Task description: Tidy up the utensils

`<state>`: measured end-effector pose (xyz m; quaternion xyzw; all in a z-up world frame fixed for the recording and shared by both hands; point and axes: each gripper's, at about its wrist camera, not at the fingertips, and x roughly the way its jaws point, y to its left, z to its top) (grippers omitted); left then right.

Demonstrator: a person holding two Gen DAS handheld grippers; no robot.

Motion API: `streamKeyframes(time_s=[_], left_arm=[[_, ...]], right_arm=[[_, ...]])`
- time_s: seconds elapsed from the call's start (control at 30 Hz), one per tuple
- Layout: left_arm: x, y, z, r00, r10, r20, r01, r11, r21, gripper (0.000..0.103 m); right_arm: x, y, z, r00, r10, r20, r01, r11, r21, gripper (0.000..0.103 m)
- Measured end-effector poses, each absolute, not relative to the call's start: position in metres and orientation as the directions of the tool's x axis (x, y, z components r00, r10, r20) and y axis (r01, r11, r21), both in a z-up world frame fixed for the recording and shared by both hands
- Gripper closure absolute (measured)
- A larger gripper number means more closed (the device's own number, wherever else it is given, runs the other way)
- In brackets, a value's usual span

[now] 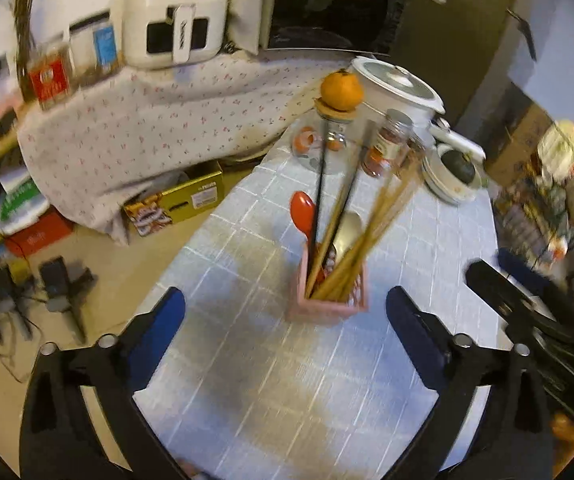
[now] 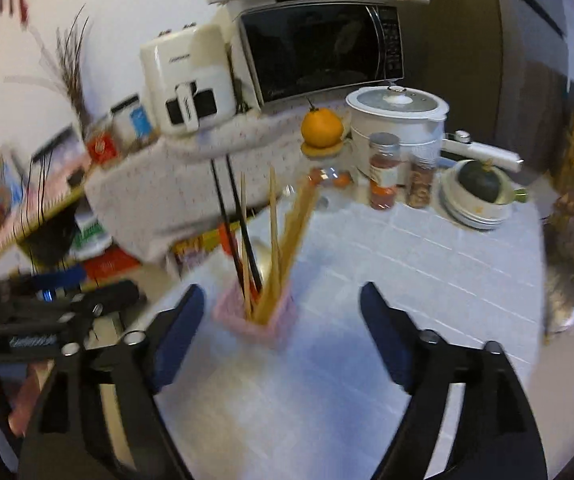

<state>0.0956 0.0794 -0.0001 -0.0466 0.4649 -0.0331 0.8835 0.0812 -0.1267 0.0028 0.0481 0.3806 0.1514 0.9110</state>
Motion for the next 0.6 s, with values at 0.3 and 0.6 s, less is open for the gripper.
streamKeyframes(time_s=[0.3,0.6], left_arm=[[0.010,0.048,0.019,0.581,-0.090,-0.809,0.061,0.996,-0.068,0.007],[-0.009,0.032,0.013,0.619,-0.014,-0.785,0.056,0.998,0.026,0.007]], right_arm=[[-0.018,-0.164,0.023,0.669,0.269,-0.693,-0.212,0.963,0.169,0.007],[-0.027,-0.170,0.034,0.708,0.203,-0.677,-0.155,0.979,0.131,0.007]])
